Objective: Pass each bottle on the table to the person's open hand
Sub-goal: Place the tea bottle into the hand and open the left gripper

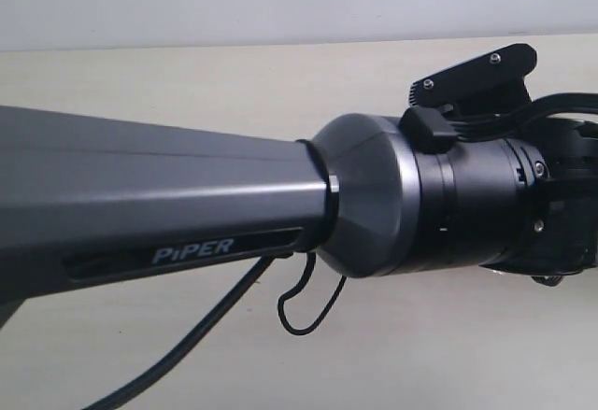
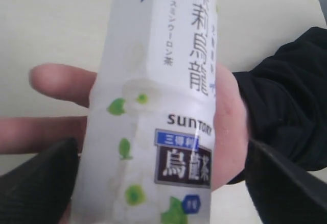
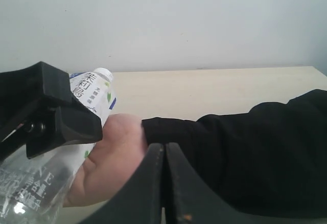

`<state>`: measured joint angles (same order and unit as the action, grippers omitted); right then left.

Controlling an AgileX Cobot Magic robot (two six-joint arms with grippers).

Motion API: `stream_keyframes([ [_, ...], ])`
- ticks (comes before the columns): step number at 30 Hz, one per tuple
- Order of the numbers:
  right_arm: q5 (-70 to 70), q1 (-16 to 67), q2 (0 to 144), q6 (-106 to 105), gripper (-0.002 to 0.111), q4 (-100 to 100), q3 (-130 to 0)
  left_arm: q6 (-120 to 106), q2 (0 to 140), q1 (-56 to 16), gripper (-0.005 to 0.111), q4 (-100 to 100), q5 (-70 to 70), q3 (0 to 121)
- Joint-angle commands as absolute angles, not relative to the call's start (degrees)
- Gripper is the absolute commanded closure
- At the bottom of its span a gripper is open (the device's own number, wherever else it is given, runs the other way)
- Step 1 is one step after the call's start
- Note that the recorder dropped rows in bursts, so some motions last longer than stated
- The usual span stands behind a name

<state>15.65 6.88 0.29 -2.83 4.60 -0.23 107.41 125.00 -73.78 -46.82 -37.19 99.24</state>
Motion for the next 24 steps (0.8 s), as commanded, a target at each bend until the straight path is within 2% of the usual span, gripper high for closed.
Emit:
stream_keyframes([
  [1, 15.4, 6.6, 0.0, -2.9, 0.108, 4.5, 0.0, 106.9, 124.7, -73.9, 0.022, -47.6, -37.2, 99.2],
  [12, 15.4, 6.6, 0.0, -2.9, 0.108, 4.5, 0.0, 106.0, 123.3, -73.3, 0.022, -48.0, -39.3, 99.2],
  [19, 15.4, 6.6, 0.0, -2.9, 0.108, 4.5, 0.0, 94.4, 118.1, -73.1, 0.022, -48.0, -44.3, 99.2],
  [21, 15.4, 6.6, 0.0, -2.9, 0.108, 4.5, 0.0, 90.2, 116.4, -73.1, 0.025, -47.7, -46.3, 99.2],
  [24, 15.4, 6.6, 0.0, -2.9, 0.108, 4.5, 0.0, 81.7, 113.9, -73.1, 0.043, -46.9, -49.5, 99.2],
])
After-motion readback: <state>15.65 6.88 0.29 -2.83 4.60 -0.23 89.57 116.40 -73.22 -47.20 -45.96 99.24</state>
